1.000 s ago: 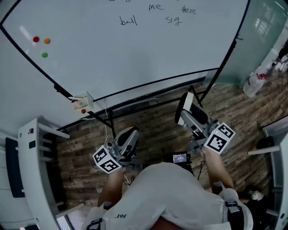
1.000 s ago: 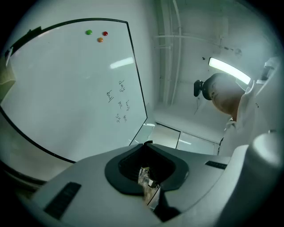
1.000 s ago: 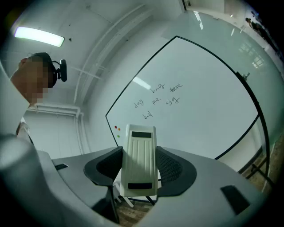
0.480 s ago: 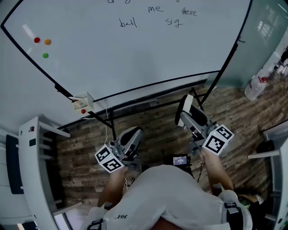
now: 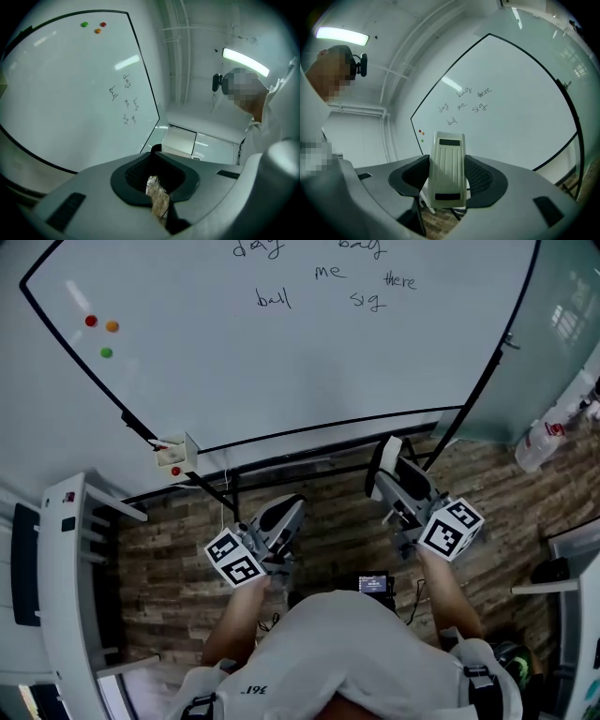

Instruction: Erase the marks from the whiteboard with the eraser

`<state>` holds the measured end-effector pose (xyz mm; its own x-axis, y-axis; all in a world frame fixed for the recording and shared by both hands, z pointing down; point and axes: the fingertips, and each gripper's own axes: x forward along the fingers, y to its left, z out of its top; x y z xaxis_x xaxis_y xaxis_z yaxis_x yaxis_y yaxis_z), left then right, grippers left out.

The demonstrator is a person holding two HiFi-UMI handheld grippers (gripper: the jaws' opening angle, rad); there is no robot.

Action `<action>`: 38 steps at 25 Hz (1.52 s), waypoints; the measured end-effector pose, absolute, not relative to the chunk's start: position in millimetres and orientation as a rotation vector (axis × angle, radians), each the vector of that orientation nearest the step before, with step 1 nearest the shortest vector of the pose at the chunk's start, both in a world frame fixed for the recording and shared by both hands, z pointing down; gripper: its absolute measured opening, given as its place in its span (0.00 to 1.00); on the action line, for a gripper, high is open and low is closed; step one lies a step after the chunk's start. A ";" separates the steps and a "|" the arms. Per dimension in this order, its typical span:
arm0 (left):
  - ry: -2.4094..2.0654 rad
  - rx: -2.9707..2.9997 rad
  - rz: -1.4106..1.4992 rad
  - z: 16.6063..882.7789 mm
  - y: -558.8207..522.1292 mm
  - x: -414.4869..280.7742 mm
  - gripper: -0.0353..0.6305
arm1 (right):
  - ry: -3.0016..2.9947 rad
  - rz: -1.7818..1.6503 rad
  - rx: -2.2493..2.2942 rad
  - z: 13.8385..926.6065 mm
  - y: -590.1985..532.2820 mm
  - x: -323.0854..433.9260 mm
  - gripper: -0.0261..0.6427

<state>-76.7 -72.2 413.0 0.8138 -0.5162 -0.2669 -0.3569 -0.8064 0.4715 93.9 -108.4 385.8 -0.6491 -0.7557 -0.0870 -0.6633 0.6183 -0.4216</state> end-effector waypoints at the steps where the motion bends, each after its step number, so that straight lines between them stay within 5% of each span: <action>1: -0.659 2.591 -0.541 413.8 -72.7 -74.3 0.09 | 2.600 -0.508 -1.175 387.0 -109.2 96.1 0.42; 16: -0.813 2.604 -0.532 405.5 -114.0 -56.7 0.09 | 2.717 -0.359 -1.239 372.8 -167.0 96.2 0.42; 38: -0.692 2.818 -0.501 321.5 -203.9 -144.7 0.07 | 2.871 0.274 -1.267 260.4 -264.4 -43.2 0.42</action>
